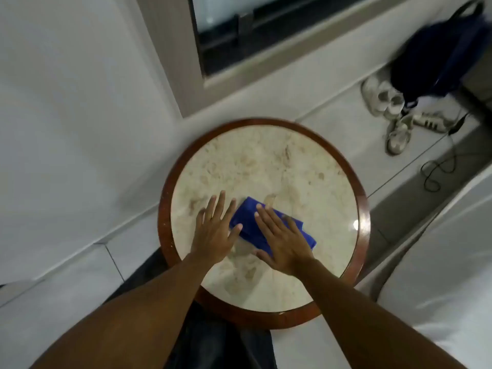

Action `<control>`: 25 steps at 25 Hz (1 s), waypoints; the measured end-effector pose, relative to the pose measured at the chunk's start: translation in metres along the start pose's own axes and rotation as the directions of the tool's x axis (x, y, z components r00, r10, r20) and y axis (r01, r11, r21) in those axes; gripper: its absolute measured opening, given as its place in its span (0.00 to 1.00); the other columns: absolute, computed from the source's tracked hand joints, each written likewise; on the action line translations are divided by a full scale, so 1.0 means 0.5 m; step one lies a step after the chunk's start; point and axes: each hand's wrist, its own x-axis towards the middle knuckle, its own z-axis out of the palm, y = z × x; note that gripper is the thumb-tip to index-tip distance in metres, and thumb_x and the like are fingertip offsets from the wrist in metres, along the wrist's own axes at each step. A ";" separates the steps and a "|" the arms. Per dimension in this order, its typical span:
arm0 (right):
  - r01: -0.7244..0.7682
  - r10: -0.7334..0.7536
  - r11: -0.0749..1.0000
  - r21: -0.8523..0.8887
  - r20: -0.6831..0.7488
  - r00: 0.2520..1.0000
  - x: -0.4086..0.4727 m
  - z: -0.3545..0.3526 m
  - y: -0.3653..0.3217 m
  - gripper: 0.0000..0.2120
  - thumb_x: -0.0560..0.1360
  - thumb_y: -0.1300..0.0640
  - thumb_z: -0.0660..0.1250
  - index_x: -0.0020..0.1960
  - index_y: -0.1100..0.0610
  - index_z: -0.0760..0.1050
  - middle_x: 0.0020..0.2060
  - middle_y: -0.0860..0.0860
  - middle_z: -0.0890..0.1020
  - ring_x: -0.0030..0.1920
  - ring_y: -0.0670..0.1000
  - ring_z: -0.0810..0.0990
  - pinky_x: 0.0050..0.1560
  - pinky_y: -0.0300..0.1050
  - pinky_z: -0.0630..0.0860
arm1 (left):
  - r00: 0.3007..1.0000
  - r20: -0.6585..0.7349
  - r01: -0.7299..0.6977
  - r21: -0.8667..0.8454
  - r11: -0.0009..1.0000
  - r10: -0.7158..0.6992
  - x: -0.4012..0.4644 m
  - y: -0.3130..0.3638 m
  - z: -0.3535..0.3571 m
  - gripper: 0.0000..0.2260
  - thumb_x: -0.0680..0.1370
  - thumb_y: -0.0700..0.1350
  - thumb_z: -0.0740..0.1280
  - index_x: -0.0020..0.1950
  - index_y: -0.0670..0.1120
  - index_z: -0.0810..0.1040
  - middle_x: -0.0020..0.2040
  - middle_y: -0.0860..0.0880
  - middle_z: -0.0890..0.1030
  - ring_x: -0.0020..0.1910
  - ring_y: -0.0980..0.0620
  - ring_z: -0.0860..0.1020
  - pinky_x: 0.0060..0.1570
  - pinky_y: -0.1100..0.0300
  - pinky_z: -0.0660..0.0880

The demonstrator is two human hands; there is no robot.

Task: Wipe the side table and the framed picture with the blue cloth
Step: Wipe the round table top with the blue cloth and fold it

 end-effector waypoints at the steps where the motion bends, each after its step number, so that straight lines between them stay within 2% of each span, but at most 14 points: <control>1: 0.019 -0.020 0.998 -0.053 -0.024 0.999 0.025 0.033 0.013 0.41 0.78 0.31 0.48 0.80 0.58 0.45 0.80 0.53 0.43 0.79 0.52 0.42 0.75 0.59 0.55 | 0.999 -0.051 -0.010 0.024 1.000 0.011 0.019 -0.001 0.039 0.30 0.83 0.62 0.57 0.83 0.52 0.57 0.84 0.44 0.53 0.83 0.41 0.52 0.77 0.36 0.56; 5: 0.000 -0.014 0.997 -0.082 -0.166 0.986 0.101 0.128 0.069 0.40 0.79 0.32 0.49 0.79 0.59 0.51 0.80 0.53 0.50 0.79 0.51 0.49 0.74 0.49 0.53 | 0.957 -0.288 0.013 0.126 0.992 0.024 0.066 -0.022 0.160 0.29 0.81 0.65 0.54 0.80 0.56 0.65 0.82 0.47 0.63 0.81 0.41 0.58 0.74 0.38 0.47; 8: 0.063 -0.076 0.996 -0.063 -0.240 0.968 0.091 0.149 0.065 0.33 0.82 0.39 0.50 0.78 0.59 0.57 0.79 0.53 0.56 0.79 0.51 0.53 0.74 0.48 0.55 | 0.931 -0.352 -0.029 0.187 0.982 0.094 0.068 -0.025 0.169 0.25 0.83 0.62 0.55 0.77 0.55 0.69 0.80 0.50 0.67 0.80 0.41 0.61 0.73 0.38 0.49; 12: 0.004 -0.020 0.998 -0.062 -0.267 0.964 0.096 0.116 0.035 0.25 0.83 0.49 0.55 0.75 0.62 0.65 0.76 0.56 0.64 0.76 0.53 0.62 0.70 0.51 0.68 | 0.959 -0.270 -0.023 0.226 0.974 0.086 0.077 0.004 0.108 0.22 0.83 0.58 0.56 0.73 0.53 0.76 0.77 0.50 0.72 0.78 0.38 0.65 0.71 0.38 0.54; 14: 0.006 -0.036 0.994 -0.113 -0.271 0.962 0.084 0.098 0.016 0.23 0.83 0.51 0.56 0.73 0.63 0.68 0.74 0.57 0.67 0.74 0.54 0.65 0.67 0.51 0.71 | 0.978 -0.193 -0.021 0.277 0.961 0.077 0.069 0.013 0.073 0.21 0.82 0.57 0.59 0.72 0.54 0.76 0.78 0.49 0.71 0.79 0.39 0.64 0.71 0.35 0.61; 16: 0.016 -0.041 0.996 -0.087 -0.302 0.952 0.073 0.068 -0.010 0.22 0.82 0.53 0.56 0.72 0.63 0.69 0.72 0.57 0.69 0.73 0.54 0.67 0.66 0.52 0.72 | 0.984 -0.164 -0.026 0.284 0.958 0.075 0.048 0.012 0.029 0.20 0.82 0.56 0.60 0.72 0.53 0.76 0.78 0.49 0.71 0.80 0.39 0.63 0.69 0.34 0.66; 19: 0.021 -0.027 1.000 -0.022 -0.343 0.939 0.056 -0.028 -0.075 0.22 0.82 0.54 0.58 0.72 0.62 0.68 0.72 0.57 0.69 0.73 0.54 0.66 0.68 0.53 0.70 | 0.980 -0.185 -0.017 0.276 0.961 0.071 -0.011 0.010 -0.084 0.22 0.84 0.57 0.53 0.74 0.52 0.75 0.79 0.47 0.70 0.79 0.40 0.64 0.69 0.35 0.68; 22: 0.071 -0.081 0.997 -0.041 -0.419 0.904 0.040 -0.179 -0.150 0.25 0.80 0.55 0.64 0.74 0.62 0.65 0.74 0.58 0.65 0.75 0.54 0.63 0.72 0.52 0.65 | 0.957 -0.282 0.014 0.274 0.962 0.067 -0.083 0.019 -0.252 0.25 0.83 0.58 0.51 0.75 0.51 0.74 0.78 0.45 0.70 0.78 0.41 0.67 0.67 0.35 0.70; 25: 0.110 -0.095 0.994 -0.002 -0.526 0.845 0.031 -0.369 -0.248 0.25 0.80 0.55 0.59 0.75 0.62 0.62 0.76 0.57 0.63 0.77 0.53 0.60 0.75 0.48 0.57 | 0.915 -0.399 0.054 0.251 0.966 0.053 -0.153 0.019 -0.473 0.29 0.82 0.62 0.51 0.78 0.50 0.69 0.80 0.43 0.66 0.79 0.40 0.64 0.67 0.32 0.69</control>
